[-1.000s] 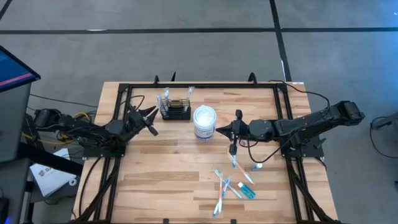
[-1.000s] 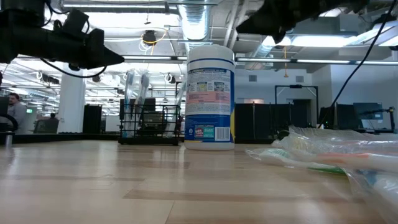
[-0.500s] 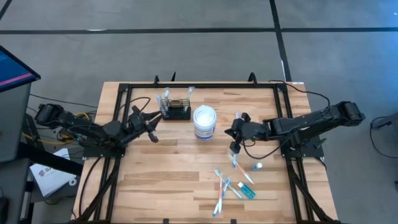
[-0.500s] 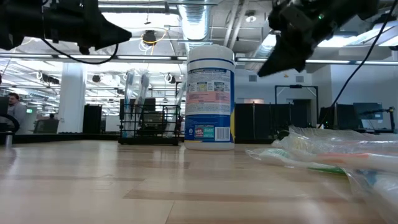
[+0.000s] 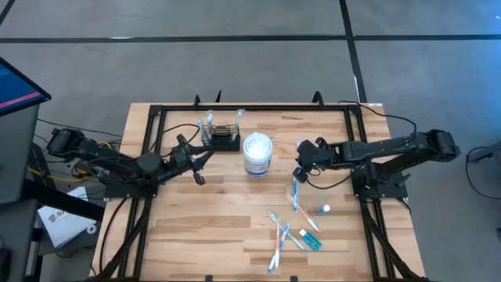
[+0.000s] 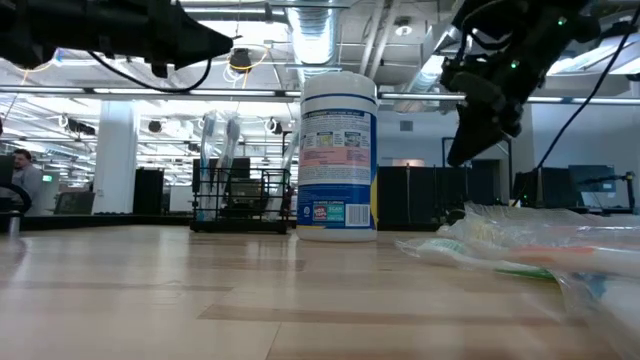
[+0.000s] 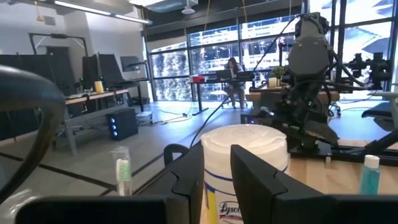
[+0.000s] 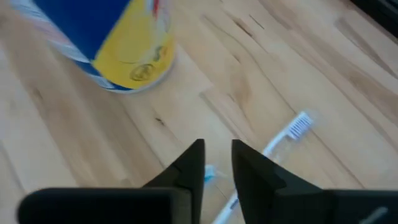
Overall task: Pick & Place toothbrushing station
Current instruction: Put the purple toothbrush into the mesh organizer
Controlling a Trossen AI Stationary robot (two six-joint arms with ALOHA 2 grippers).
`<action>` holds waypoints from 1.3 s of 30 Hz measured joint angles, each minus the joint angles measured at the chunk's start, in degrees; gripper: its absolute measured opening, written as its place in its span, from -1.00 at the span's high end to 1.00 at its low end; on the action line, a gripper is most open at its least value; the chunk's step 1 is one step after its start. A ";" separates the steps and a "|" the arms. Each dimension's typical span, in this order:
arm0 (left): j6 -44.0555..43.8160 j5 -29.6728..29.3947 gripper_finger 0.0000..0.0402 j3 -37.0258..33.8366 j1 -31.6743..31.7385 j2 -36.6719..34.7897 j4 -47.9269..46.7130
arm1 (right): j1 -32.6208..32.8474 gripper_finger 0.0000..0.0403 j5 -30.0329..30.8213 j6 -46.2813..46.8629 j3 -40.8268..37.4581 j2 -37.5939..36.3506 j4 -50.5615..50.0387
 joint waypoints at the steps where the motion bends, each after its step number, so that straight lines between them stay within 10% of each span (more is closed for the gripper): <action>1: 0.00 0.02 0.63 0.39 0.00 0.65 -0.03 | -0.54 0.61 -0.07 0.11 0.00 0.00 -0.31; 39: -0.02 1.45 0.63 3.59 0.22 5.71 0.11 | -10.64 -0.11 -4.34 1.07 -1.97 13.73 -1.53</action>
